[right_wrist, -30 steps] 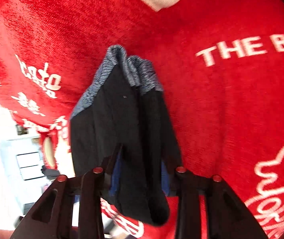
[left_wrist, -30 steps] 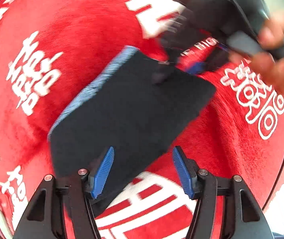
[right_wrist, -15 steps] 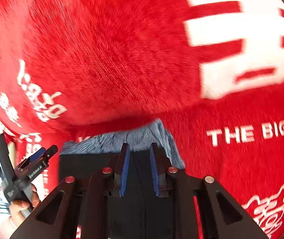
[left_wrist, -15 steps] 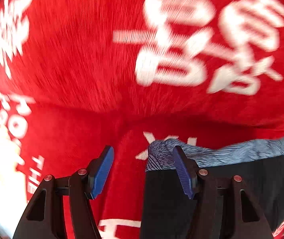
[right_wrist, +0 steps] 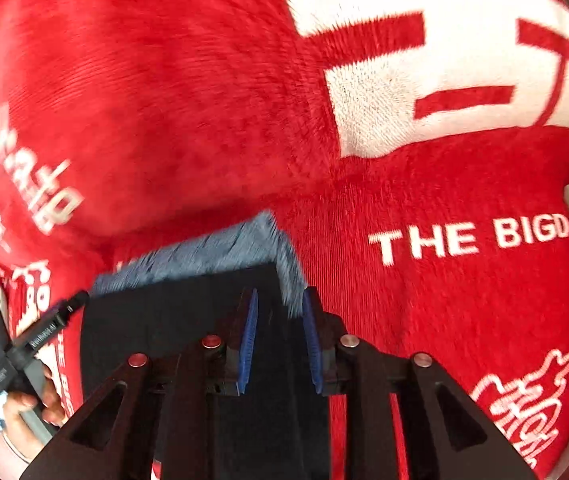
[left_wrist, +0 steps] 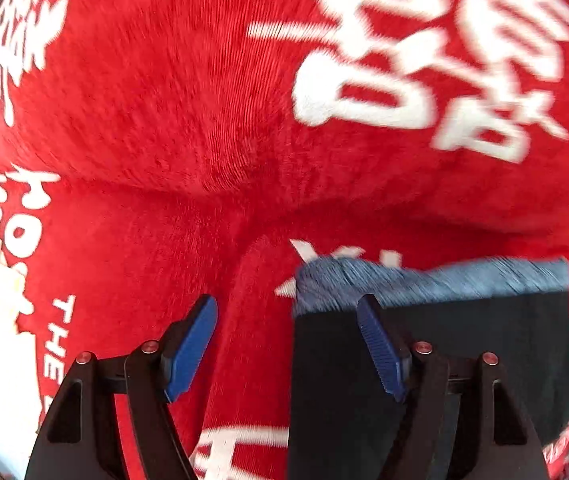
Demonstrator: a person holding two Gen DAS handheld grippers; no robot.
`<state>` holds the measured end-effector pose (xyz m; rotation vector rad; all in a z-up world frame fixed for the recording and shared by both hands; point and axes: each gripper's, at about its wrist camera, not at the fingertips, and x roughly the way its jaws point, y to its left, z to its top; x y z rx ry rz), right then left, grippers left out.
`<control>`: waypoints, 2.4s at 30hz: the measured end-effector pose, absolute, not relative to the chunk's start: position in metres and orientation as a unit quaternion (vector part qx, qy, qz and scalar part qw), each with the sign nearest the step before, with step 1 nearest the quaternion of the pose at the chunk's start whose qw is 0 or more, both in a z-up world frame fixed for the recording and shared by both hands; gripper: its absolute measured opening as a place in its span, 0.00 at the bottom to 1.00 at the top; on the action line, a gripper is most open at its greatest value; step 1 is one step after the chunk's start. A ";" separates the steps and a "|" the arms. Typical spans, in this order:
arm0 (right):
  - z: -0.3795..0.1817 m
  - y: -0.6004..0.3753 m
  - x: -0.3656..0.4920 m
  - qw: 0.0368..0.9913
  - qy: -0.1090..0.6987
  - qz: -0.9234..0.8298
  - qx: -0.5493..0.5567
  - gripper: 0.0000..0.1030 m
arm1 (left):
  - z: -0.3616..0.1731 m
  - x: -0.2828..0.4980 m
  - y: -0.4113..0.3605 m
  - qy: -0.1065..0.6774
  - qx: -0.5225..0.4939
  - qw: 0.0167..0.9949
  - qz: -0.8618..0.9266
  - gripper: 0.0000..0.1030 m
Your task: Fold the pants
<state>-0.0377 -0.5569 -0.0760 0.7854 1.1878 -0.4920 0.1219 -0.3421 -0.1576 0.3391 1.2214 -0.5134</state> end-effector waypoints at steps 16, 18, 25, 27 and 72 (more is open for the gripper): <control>-0.096 -0.478 -0.084 0.702 0.574 -0.206 0.367 0.28 | -0.196 0.053 -0.293 0.635 0.113 0.721 -0.252 0.97; -0.100 -0.475 -0.084 0.707 0.574 -0.208 0.358 0.31 | -0.198 0.053 -0.290 0.632 0.109 0.723 -0.257 0.98; -0.106 -0.472 -0.086 0.702 0.569 -0.214 0.372 0.33 | -0.195 0.046 -0.293 0.624 0.126 0.728 -0.255 0.99; -0.106 -0.472 -0.084 0.701 0.571 -0.215 0.369 0.33 | -0.196 0.047 -0.293 0.626 0.124 0.726 -0.254 0.99; -0.111 -0.472 -0.094 0.692 0.580 -0.249 0.351 0.67 | -0.184 0.046 -0.310 0.628 0.164 0.721 -0.245 1.00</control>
